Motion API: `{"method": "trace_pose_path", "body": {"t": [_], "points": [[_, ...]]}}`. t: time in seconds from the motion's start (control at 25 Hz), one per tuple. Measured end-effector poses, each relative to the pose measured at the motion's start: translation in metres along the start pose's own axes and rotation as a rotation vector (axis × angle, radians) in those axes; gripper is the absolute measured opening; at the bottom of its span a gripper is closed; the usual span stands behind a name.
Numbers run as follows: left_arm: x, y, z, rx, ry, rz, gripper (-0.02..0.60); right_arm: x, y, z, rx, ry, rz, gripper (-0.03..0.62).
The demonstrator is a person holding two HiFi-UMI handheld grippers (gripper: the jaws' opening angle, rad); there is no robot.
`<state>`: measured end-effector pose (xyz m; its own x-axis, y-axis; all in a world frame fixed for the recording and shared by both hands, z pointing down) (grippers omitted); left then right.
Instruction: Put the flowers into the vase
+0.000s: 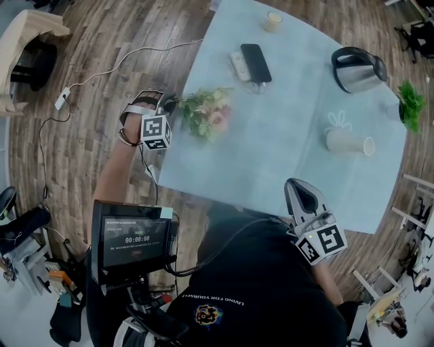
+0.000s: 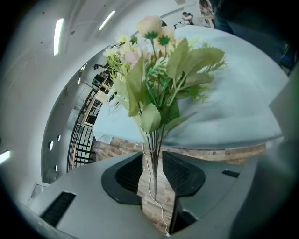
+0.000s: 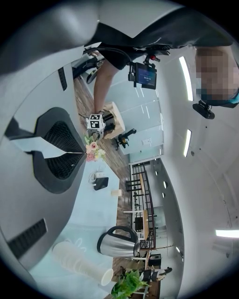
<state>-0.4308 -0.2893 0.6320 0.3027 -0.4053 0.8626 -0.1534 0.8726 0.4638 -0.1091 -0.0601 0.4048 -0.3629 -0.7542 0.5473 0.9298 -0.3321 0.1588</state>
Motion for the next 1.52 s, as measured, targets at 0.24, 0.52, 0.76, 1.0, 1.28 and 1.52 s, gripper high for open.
{"method": "trace_pose_path", "body": {"t": [0.24,0.52,0.76,1.0,1.28,1.52], "points": [[0.002,0.004,-0.001,0.015,-0.009,0.011,0.122,-0.001,0.003,0.002,0.013,-0.002,0.006,0.02],[-0.006,0.001,-0.008,0.014,0.016,-0.006,0.037,0.0,0.005,0.0,0.012,-0.002,0.002,0.02],[-0.01,0.003,-0.007,0.014,0.017,-0.013,0.036,-0.001,0.001,0.0,0.006,0.001,-0.004,0.02],[-0.016,0.002,-0.008,0.013,0.016,-0.014,0.035,-0.006,-0.001,-0.001,0.006,0.009,-0.002,0.02],[-0.02,-0.001,-0.01,-0.004,0.032,-0.028,0.035,-0.007,-0.002,-0.001,0.007,0.019,-0.001,0.02],[-0.023,-0.005,-0.012,-0.029,0.05,-0.045,0.035,-0.004,-0.002,-0.002,0.003,0.025,-0.007,0.02]]}}
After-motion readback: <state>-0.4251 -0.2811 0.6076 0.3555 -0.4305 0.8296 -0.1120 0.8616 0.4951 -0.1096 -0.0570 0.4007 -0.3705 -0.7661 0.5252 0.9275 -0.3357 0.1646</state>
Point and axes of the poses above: the fingertips, and each gripper's own axes: x forward along the fingers, y to its right, z out of its underside, the point moved 7 cm from there along -x, backward along the fingers, and after that the axes turned 7 degrees about z, right-handed, at the moved point
